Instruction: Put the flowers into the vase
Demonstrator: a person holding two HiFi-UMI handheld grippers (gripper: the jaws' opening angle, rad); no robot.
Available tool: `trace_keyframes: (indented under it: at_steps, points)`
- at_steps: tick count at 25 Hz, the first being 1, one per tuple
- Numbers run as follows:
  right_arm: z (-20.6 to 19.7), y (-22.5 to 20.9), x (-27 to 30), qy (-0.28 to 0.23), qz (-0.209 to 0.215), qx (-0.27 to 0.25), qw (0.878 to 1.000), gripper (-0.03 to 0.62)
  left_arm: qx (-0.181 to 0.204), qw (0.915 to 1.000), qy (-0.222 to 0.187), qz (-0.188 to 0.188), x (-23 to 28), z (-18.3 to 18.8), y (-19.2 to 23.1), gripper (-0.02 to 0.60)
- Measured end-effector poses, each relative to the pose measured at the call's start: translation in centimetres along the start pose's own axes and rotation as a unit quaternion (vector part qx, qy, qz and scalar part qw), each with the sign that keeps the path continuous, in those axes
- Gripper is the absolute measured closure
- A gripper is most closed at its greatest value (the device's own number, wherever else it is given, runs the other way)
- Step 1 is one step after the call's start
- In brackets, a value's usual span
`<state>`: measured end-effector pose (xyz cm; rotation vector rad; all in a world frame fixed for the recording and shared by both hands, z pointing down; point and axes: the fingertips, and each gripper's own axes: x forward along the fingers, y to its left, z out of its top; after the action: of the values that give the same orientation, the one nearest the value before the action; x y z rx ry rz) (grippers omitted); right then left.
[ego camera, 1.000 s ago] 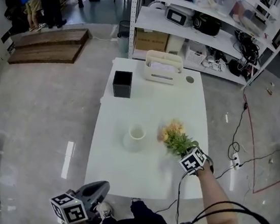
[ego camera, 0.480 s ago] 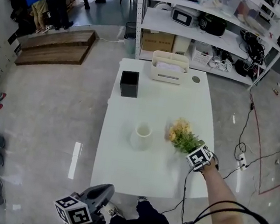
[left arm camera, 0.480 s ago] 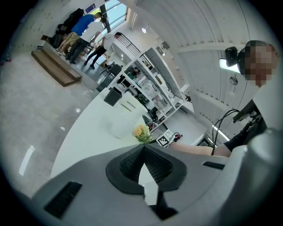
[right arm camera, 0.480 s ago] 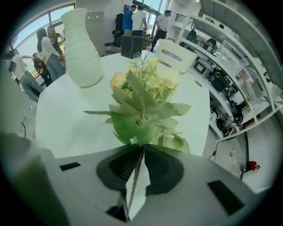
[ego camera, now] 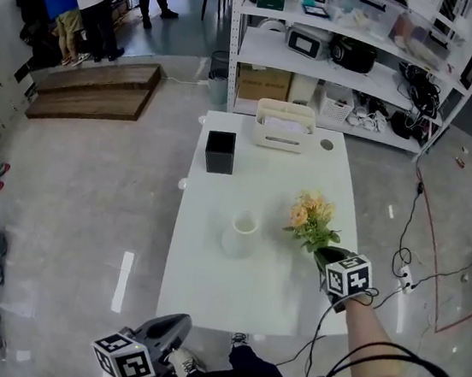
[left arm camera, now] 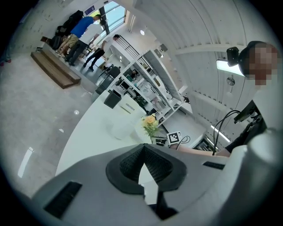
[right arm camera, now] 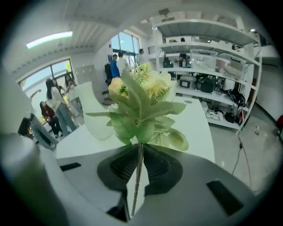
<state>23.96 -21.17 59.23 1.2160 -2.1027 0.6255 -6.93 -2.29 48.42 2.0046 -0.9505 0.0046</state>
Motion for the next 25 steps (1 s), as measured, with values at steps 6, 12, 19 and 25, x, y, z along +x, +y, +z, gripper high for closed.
trace_keyframes:
  at_steps: [6, 12, 19, 25]
  points:
    - [7.5, 3.5, -3.7, -0.190, 0.052, 0.039, 0.980, 0.557, 0.018, 0.9998, -0.006, -0.008, 0.0, 1.6, -0.4, 0.580]
    - [14.0, 6.7, -7.7, -0.305, 0.091, 0.049, 0.947, 0.557, 0.048, 0.9984, -0.017, -0.025, 0.8, 3.5, -1.2, 0.580]
    - [19.3, 9.0, -10.6, -0.390, 0.115, 0.071, 0.911, 0.557, 0.090, 0.9952, -0.026, -0.031, 1.8, 6.1, -2.1, 0.580]
    - [22.3, 10.4, -11.8, -0.443, 0.127, 0.098, 0.882, 0.556, 0.136, 0.9894, -0.041, -0.031, 3.0, 9.4, -2.6, 0.580]
